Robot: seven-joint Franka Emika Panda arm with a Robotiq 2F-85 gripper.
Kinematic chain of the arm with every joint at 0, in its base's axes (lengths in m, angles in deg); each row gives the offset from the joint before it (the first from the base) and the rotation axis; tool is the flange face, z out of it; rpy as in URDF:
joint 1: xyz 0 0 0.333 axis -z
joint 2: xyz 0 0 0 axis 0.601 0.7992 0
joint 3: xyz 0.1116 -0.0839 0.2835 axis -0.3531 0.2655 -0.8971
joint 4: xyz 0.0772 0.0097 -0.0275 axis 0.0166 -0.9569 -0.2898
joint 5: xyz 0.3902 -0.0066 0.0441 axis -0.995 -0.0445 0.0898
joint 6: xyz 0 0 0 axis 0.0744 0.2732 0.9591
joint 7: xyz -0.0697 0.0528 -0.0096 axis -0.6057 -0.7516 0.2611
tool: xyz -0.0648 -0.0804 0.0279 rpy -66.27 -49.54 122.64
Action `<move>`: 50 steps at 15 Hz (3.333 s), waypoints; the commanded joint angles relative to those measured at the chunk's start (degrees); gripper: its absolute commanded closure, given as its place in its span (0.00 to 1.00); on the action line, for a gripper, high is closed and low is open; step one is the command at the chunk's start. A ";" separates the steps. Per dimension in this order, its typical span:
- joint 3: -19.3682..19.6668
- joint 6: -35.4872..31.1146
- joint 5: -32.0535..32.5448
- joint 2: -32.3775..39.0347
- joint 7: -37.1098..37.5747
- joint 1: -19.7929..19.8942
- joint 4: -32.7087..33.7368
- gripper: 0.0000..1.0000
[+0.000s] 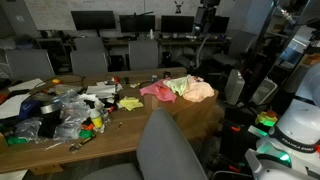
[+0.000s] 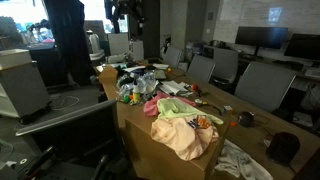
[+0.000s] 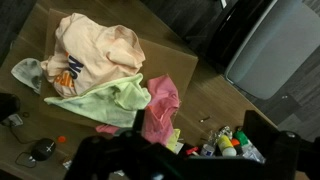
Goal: Put the three towels on the headrest of the grey chair
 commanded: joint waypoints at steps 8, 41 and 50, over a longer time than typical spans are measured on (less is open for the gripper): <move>-0.06 0.12 -0.07 1.00 -0.41 0.27 2.01 0.00; 1.10 -6.07 -15.28 47.40 6.65 8.60 32.25 0.00; -0.07 -3.34 -14.77 57.26 10.14 7.81 35.57 0.00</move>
